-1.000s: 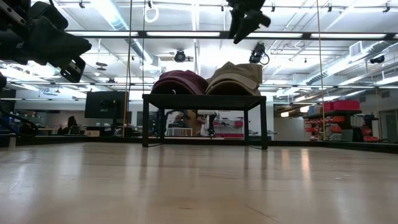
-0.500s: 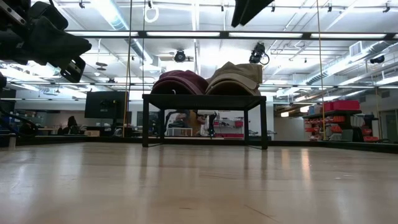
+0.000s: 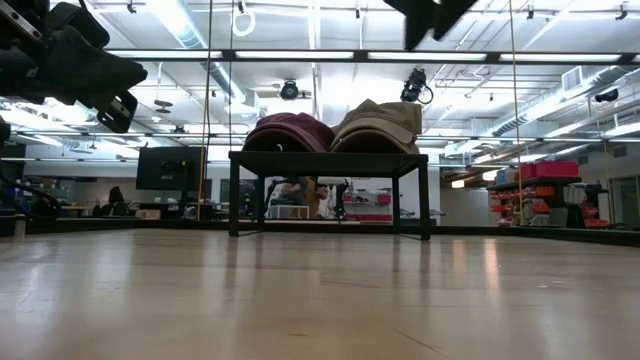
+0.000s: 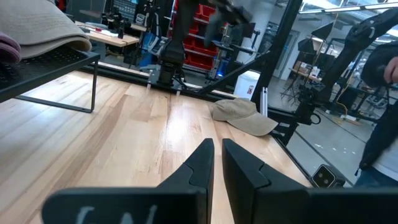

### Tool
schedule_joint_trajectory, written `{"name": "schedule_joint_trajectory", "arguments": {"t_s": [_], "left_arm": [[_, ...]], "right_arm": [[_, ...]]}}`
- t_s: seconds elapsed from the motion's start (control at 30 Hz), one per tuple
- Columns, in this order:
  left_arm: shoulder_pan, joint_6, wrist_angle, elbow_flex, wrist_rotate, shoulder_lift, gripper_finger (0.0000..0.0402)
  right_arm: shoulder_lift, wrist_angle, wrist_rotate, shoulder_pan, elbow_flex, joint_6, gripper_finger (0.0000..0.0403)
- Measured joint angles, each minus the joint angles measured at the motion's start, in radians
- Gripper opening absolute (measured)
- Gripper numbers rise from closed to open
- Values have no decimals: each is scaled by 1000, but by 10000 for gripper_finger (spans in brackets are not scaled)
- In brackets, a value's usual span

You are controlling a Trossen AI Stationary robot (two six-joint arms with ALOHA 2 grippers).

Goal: Pick & Place hat
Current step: Stack the brown cap on top of the brown cap on the shelf

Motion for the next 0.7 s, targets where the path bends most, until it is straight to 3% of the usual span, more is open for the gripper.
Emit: {"name": "schedule_joint_trajectory", "arguments": {"t_s": [0.2,0.5,0.7], "left_arm": [[0,0,0,0,0,0,39],[0,0,0,0,0,0,39],[0,0,0,0,0,0,39]], "right_arm": [[-25,22,-92,90,-142,88,217],[-138,62,-105,190,-343,208,217],[-214,63,-183,269,-445,287,217]]}}
